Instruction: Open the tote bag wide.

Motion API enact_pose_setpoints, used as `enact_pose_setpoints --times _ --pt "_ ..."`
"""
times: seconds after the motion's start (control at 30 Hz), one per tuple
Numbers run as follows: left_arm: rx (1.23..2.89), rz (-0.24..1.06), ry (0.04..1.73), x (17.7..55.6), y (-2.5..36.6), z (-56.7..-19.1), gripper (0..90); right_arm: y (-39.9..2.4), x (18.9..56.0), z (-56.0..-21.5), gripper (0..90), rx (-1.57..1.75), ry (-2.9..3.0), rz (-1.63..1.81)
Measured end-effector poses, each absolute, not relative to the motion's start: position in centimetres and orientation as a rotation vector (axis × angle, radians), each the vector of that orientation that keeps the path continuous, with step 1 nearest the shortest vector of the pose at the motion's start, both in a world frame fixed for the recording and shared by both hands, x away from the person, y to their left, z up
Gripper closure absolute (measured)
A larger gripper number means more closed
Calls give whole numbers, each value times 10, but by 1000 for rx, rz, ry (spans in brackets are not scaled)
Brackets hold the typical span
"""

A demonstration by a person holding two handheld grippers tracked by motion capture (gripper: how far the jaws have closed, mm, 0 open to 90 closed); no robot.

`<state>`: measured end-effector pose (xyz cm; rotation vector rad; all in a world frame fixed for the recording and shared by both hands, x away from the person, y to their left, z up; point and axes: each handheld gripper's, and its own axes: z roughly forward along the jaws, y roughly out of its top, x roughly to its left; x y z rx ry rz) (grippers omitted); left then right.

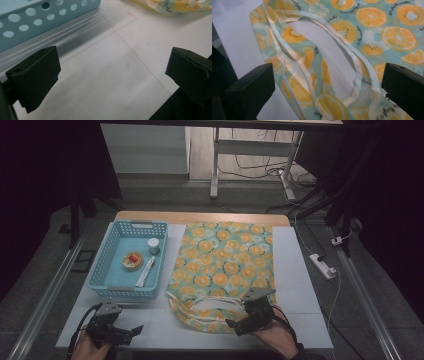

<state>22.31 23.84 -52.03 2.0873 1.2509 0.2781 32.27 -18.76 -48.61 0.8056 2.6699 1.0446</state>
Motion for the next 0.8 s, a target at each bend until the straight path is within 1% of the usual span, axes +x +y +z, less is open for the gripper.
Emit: enact_pose_setpoints --times 0.33,0.7,0.8 --pt "2084 265 1240 223 239 -520 0 -154 335 -493 0 757 2699 968" --pt "2090 255 1233 224 239 -521 0 -133 339 -521 0 719 2764 851" --pt "2089 253 1233 224 239 -521 0 -130 339 -525 34 707 2768 844"
